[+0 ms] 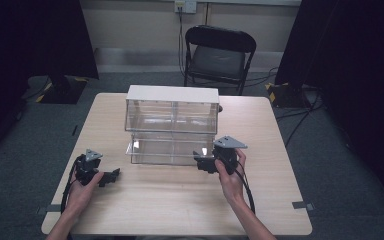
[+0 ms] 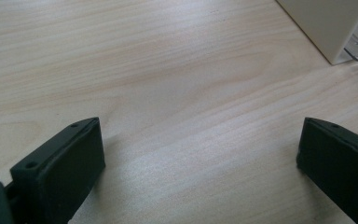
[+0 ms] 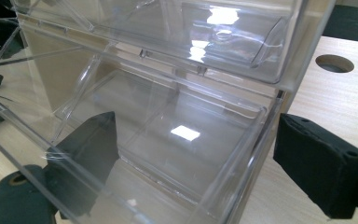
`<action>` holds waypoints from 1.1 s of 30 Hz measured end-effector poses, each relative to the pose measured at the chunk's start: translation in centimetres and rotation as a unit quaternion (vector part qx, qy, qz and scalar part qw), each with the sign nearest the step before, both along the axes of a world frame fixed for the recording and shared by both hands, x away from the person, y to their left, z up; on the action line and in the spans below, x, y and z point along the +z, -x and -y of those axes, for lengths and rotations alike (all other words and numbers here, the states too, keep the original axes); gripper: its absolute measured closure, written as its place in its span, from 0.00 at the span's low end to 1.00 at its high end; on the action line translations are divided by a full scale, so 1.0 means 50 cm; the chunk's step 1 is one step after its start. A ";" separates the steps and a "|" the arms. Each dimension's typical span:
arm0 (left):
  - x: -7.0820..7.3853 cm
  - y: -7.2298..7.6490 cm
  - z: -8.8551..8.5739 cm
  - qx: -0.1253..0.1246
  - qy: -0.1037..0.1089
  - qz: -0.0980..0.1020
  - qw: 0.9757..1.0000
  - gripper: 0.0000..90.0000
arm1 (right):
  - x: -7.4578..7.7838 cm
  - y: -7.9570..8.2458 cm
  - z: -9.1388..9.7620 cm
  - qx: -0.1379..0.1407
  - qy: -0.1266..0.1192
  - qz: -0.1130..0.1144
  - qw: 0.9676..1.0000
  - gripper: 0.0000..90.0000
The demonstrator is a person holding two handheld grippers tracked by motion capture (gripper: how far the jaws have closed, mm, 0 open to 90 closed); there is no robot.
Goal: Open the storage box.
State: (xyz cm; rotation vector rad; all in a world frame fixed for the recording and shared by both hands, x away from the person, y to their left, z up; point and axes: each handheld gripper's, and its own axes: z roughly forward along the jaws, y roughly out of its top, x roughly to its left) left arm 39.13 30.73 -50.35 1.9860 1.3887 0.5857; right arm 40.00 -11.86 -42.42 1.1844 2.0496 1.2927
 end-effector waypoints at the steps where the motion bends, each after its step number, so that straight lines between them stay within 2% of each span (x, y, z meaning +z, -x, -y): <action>1: 0.000 0.000 0.000 0.000 0.000 0.000 1.000 0.00 | 0.001 0.000 0.000 0.000 0.000 0.000 1.000 0.15; 10: 0.000 0.000 0.000 0.000 0.000 0.000 1.000 0.00 | 0.007 -0.004 -0.002 0.000 -0.004 -0.005 1.000 0.14; 12: 0.000 0.000 0.000 0.000 0.000 0.000 1.000 0.00 | 0.011 -0.005 0.000 -0.003 -0.005 0.004 1.000 0.15; 15: 0.000 0.000 0.000 0.000 0.000 0.000 1.000 0.00 | 0.025 -0.007 0.003 -0.019 -0.020 0.012 1.000 0.16; 18: 0.000 0.000 0.000 0.000 0.000 0.000 1.000 0.00 | 0.031 -0.012 0.003 -0.018 -0.025 0.012 0.999 0.16; 21: 0.000 0.000 0.000 0.000 0.000 0.000 1.000 0.00 | 0.034 -0.012 0.006 -0.025 -0.042 0.015 0.999 0.16; 25: 0.000 0.000 0.000 0.000 0.000 0.000 1.000 0.00 | 0.048 -0.010 0.012 -0.029 -0.063 0.029 0.997 0.15; 33: 0.000 0.000 0.000 0.000 0.000 0.000 1.000 0.00 | 0.048 -0.015 0.013 -0.030 -0.075 0.025 0.996 0.15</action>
